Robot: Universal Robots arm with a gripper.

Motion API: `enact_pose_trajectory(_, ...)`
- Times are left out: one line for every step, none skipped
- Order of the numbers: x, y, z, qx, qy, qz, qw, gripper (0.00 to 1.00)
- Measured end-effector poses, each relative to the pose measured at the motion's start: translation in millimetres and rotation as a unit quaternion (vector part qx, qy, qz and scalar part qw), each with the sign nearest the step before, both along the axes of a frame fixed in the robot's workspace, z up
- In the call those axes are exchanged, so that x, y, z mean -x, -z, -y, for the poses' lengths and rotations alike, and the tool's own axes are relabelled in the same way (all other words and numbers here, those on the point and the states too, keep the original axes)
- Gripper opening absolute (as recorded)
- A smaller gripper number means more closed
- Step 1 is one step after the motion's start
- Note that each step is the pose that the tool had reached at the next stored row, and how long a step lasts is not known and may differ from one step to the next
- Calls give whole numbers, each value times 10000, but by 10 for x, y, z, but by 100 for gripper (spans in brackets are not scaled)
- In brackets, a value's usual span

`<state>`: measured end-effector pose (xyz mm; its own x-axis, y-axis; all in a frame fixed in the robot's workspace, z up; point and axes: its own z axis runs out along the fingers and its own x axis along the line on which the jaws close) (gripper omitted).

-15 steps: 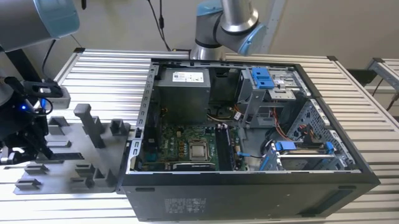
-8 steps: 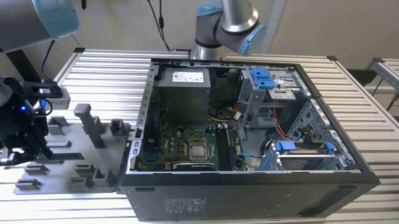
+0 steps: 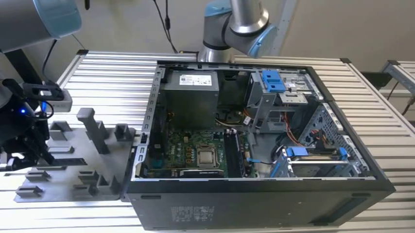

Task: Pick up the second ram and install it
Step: 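Pick up the second ram and move it above second insertion slot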

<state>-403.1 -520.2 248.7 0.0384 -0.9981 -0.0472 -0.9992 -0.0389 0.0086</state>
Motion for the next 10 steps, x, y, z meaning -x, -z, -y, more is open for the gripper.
enact_pose_trajectory(0, -2, 0, 0, 0, 0, 10000, 14)
enact_pose_trajectory(0, -5, 0, 1, -1, -1, 10000, 14)
enact_pose_trajectory(0, -9, 0, 1, -2, -1, 10000, 14)
enact_pose_trajectory(0, -14, 0, 1, -3, -2, 10000, 14)
enact_pose_trajectory(0, -21, 0, 1, -4, -2, 10000, 14)
enact_pose_trajectory(0, -27, 0, 0, -6, -2, 10000, 14)
enact_pose_trajectory(0, -32, 0, -1, -6, -2, 10000, 14)
enact_pose_trajectory(0, -35, 0, -1, -7, -1, 10000, 14)
enact_pose_trajectory(0, -37, 0, -2, -7, 0, 10000, 14)
enact_pose_trajectory(0, -39, 0, -2, -6, 0, 10000, 14)
